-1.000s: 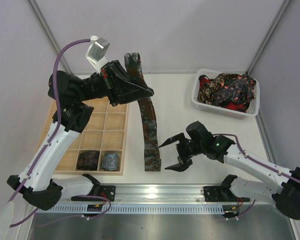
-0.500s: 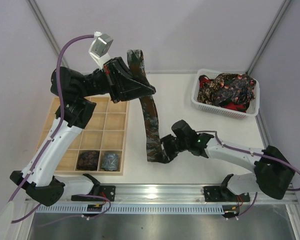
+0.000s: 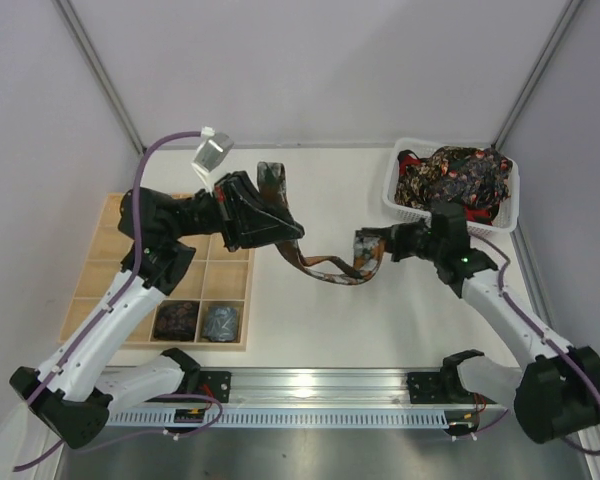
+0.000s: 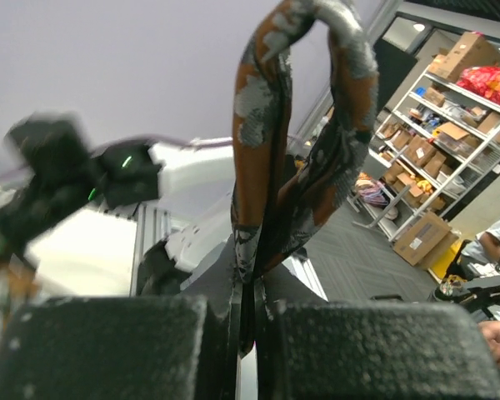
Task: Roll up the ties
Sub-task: Flatten the tie
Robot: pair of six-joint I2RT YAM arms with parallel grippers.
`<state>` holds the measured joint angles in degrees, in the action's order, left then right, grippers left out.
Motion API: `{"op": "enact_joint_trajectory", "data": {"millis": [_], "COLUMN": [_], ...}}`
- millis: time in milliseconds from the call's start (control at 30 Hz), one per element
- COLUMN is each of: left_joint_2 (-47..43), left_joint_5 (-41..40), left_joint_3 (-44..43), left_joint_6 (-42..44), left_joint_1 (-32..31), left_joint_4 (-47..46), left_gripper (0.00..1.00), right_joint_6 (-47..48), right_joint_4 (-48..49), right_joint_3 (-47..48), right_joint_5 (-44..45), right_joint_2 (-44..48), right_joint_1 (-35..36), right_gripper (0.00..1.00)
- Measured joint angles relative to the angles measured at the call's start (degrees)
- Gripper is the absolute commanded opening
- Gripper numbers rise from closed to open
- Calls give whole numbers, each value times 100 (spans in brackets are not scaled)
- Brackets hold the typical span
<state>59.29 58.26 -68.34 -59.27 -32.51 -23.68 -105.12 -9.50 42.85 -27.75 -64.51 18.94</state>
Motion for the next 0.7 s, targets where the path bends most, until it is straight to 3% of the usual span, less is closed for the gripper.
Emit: {"op": "enact_joint_trajectory", "data": {"millis": [233, 400, 533, 700], "left_joint_2": [249, 601, 697, 625], "left_joint_5": [-109, -203, -374, -756], "left_joint_3": [1034, 2511, 3576, 3967], "left_joint_6": [846, 946, 1217, 1753], "left_joint_1": [-417, -809, -898, -1097], "left_joint_4": [-317, -1239, -1178, -918], "left_gripper": [0, 1, 1, 0], "right_joint_6": [1419, 2179, 2649, 3405], "right_joint_4": [212, 782, 1222, 1309], "right_joint_3": [-835, -1602, -2035, -2197], "right_joint_5": [-98, -118, -140, -166], "right_joint_2": [592, 964, 1027, 778], "right_joint_1": [-1703, -2175, -2422, -2868], "right_gripper": [0, 0, 0, 2]}}
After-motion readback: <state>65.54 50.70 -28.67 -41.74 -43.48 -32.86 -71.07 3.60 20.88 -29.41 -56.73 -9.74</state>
